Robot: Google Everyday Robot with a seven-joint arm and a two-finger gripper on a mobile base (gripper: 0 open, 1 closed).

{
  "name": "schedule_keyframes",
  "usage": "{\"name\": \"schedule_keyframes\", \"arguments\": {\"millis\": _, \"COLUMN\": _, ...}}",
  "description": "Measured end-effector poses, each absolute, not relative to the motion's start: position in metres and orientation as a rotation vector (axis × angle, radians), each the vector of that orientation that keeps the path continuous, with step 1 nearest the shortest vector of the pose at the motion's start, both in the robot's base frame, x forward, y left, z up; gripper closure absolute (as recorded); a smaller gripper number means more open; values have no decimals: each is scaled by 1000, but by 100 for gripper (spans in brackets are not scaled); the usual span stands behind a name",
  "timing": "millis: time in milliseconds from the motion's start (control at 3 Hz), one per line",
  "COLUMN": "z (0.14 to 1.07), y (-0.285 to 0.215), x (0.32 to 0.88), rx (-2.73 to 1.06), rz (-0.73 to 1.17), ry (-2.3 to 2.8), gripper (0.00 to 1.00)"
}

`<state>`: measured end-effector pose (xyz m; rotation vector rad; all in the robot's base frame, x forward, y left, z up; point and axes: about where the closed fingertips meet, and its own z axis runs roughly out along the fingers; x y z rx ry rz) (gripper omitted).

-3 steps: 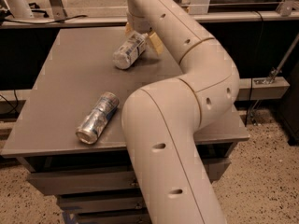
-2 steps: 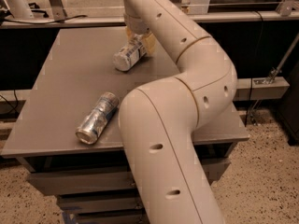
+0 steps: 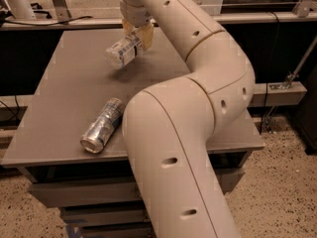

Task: Place blue plastic bottle upright

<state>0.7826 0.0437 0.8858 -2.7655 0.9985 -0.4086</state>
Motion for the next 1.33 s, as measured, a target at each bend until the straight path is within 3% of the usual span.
{"name": "schedule_keyframes", "arguments": {"millis": 333, "z": 923, "y": 59, "x": 769, "rx": -2636, "rz": -314, "ry": 916, "gripper": 100}}
{"name": "schedule_keyframes", "arguments": {"millis": 1000, "z": 936, "y": 77, "x": 775, "rx": -2617, "rz": -385, "ry": 792, "gripper": 100}}
{"name": "schedule_keyframes", "arguments": {"millis": 1333, "z": 968, "y": 70, "x": 776, "rx": -2634, "rz": -601, "ry": 584, "gripper": 100}}
